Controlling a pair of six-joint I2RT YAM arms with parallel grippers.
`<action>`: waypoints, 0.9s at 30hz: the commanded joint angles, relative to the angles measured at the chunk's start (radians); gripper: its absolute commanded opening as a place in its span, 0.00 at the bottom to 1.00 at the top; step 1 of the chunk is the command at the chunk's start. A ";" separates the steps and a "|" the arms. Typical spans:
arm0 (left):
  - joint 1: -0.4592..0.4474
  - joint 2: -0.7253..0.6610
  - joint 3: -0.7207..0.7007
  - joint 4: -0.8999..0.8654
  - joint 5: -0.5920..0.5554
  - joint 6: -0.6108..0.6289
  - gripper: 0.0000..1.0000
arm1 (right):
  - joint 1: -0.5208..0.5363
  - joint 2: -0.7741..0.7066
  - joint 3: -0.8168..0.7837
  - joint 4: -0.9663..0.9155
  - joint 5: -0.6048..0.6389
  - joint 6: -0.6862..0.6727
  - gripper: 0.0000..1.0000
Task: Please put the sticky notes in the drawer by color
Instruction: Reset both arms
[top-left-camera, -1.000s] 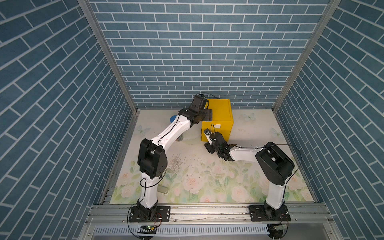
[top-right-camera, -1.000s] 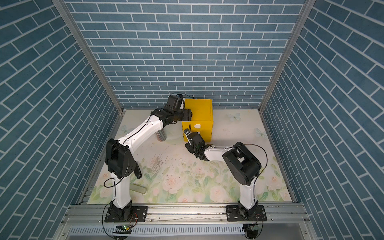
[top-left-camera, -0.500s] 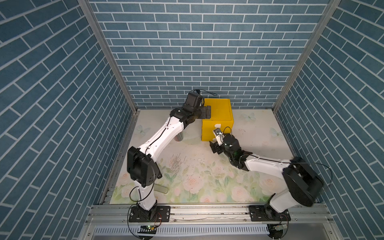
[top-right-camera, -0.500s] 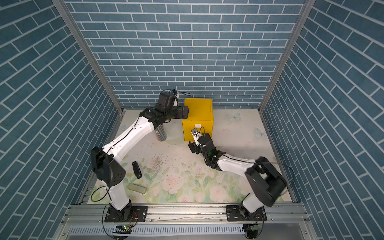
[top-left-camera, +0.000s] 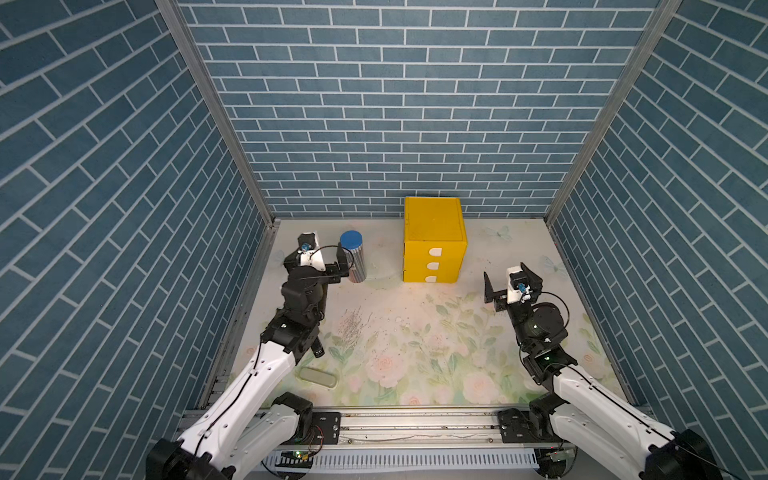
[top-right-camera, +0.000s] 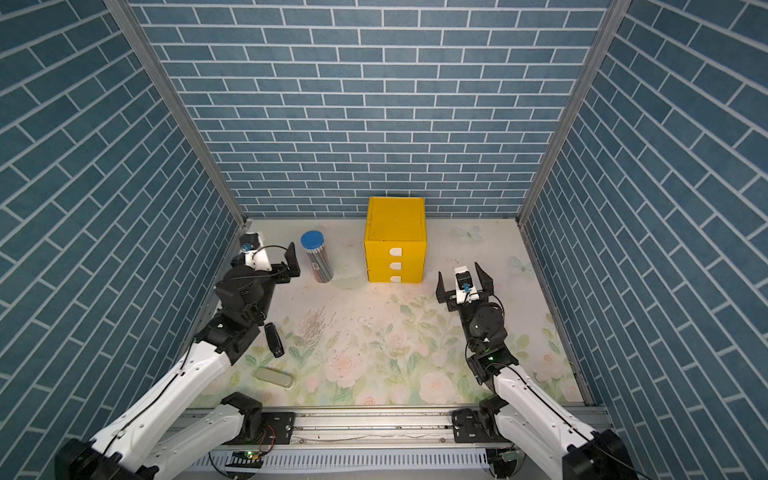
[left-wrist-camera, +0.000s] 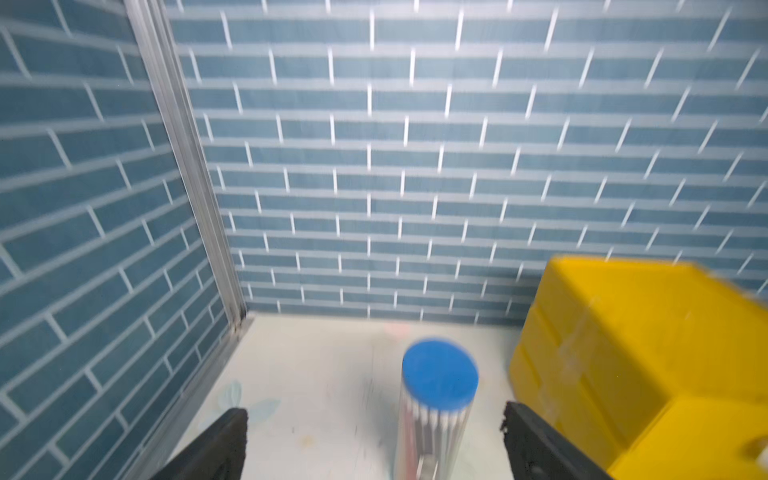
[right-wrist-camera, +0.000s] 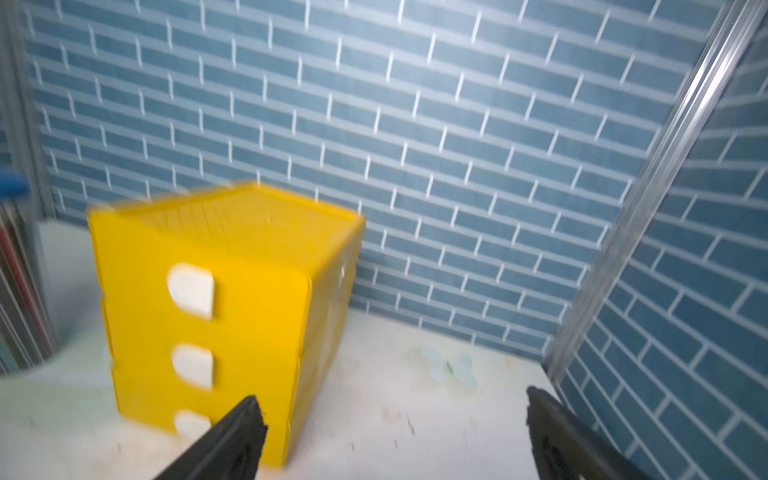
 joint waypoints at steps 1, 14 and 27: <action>0.007 -0.024 -0.146 0.250 -0.111 0.060 1.00 | -0.078 0.065 -0.029 0.115 -0.047 -0.012 0.99; 0.093 0.356 -0.444 0.835 -0.093 0.145 1.00 | -0.385 0.536 -0.144 0.662 -0.221 0.178 0.99; 0.287 0.531 -0.345 0.855 0.199 0.069 1.00 | -0.411 0.658 -0.036 0.564 -0.181 0.222 1.00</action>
